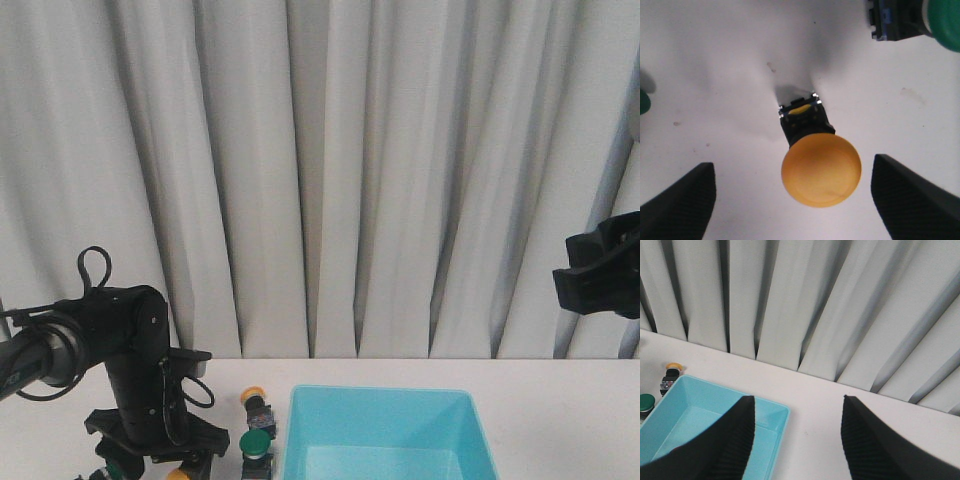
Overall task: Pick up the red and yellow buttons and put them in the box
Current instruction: 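Lower the left gripper onto the yellow button and close it, then lift the yellow button toward the right gripper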
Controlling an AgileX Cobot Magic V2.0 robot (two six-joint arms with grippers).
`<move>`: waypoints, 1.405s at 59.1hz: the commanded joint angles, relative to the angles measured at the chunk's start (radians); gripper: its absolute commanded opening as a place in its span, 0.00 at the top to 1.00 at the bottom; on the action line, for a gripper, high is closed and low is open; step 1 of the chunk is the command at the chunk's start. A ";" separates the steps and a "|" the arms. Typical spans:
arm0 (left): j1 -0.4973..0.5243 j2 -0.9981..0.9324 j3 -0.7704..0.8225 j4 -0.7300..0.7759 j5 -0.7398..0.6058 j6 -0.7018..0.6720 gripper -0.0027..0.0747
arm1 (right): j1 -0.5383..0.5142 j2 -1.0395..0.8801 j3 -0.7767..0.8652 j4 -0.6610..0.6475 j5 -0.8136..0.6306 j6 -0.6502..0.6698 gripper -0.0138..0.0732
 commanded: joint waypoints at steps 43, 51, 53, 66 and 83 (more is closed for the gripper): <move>-0.005 -0.039 -0.026 -0.083 -0.052 0.039 0.20 | -0.005 -0.015 -0.032 -0.034 -0.041 -0.009 0.41; -0.005 -0.039 -0.026 -0.083 -0.052 0.039 0.22 | -0.005 -0.015 -0.032 -0.034 -0.041 -0.009 0.41; -0.005 -0.039 -0.026 -0.083 -0.052 0.039 0.24 | -0.005 -0.015 -0.032 -0.034 -0.041 -0.009 0.41; -0.005 -0.039 -0.026 -0.083 -0.052 0.039 0.42 | -0.005 -0.015 -0.032 -0.034 -0.038 -0.009 0.41; -0.005 -0.039 -0.026 -0.082 -0.043 0.040 0.73 | -0.005 -0.015 -0.032 -0.034 -0.024 -0.009 0.41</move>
